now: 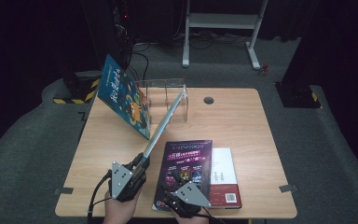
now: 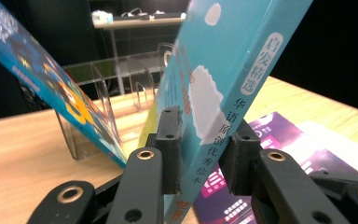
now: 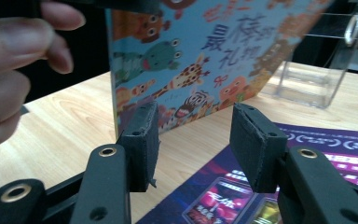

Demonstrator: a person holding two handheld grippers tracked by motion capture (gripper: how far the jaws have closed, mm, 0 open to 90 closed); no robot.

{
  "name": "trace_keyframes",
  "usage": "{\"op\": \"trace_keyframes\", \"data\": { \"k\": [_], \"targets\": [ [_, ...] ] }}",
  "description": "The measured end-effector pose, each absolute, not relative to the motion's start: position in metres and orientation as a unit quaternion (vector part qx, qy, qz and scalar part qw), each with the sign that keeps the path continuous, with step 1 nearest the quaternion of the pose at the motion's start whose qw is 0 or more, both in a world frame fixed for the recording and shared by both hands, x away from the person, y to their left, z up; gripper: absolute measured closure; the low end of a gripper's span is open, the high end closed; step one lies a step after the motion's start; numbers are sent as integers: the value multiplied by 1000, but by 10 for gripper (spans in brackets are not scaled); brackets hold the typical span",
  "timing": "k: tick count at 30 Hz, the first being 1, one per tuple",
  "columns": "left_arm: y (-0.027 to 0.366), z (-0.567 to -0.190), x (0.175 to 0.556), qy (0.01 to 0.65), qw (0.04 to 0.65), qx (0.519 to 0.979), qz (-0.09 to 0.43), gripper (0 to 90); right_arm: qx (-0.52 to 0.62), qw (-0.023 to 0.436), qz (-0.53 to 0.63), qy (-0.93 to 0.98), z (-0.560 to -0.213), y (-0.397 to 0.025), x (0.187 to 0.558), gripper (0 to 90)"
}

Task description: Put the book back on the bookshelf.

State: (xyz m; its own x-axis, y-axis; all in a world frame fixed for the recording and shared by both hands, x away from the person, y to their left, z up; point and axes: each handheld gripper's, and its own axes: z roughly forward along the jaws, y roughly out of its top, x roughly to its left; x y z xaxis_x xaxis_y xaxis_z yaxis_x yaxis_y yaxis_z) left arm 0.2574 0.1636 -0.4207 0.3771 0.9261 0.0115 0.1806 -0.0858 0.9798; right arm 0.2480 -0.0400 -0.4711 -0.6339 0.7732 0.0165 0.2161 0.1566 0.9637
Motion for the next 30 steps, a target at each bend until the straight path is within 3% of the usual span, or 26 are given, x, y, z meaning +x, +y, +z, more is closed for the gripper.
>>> {"op": "trace_keyframes", "data": {
  "k": [12, 19, 30],
  "targets": [
    [193, -412, 264, 491, 555, 599, 305, 801, 355, 263, 563, 699, -463, -51, 251, 525],
    [186, -413, 260, 457, 537, 616, 350, 800, 366, 272, 563, 690, -460, -62, 253, 525],
    [165, -424, 268, 442, 520, 637, 359, 786, 375, 291, 552, 686, -453, -84, 255, 524]
  ]
}}
